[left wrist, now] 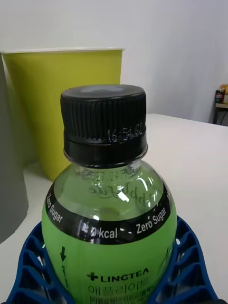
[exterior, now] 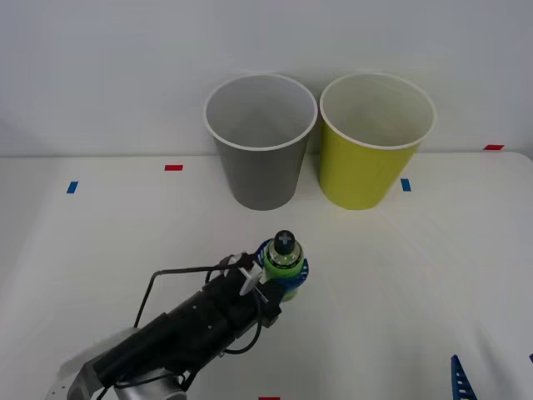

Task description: Put cans in the gray bin and PET bottles in the light green bin.

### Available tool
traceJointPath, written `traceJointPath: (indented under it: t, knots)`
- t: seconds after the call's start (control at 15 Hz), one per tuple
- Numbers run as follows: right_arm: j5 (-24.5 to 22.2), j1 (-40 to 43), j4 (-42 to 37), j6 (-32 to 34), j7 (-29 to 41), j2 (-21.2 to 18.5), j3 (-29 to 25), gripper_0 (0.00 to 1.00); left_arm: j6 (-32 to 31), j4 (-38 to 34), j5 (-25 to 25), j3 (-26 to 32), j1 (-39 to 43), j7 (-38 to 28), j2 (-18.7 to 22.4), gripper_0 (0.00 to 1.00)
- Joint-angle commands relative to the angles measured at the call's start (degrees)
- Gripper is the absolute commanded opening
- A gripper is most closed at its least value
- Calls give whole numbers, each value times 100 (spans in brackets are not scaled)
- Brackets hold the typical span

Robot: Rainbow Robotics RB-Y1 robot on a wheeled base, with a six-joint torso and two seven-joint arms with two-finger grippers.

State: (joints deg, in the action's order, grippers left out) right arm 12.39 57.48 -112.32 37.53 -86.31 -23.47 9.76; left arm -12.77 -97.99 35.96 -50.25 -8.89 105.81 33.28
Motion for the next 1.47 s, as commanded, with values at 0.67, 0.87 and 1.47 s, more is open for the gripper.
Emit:
traceJointPath:
  t: [0.67, 0.87, 1.47]
  knots:
    - [0, 0, 0, 0, 0, 0, 0, 100, 6093, -3754, 77, 3038, 512, 10, 126, 0]
    - [0, 0, 0, 0, 0, 0, 0, 100, 7842, -4334, 253, 3935, 142, 133, -296, 0]
    - [0, 0, 0, 0, 0, 0, 0, 100, 10874, -4290, 192, 5288, -2283, 256, -1219, 0]
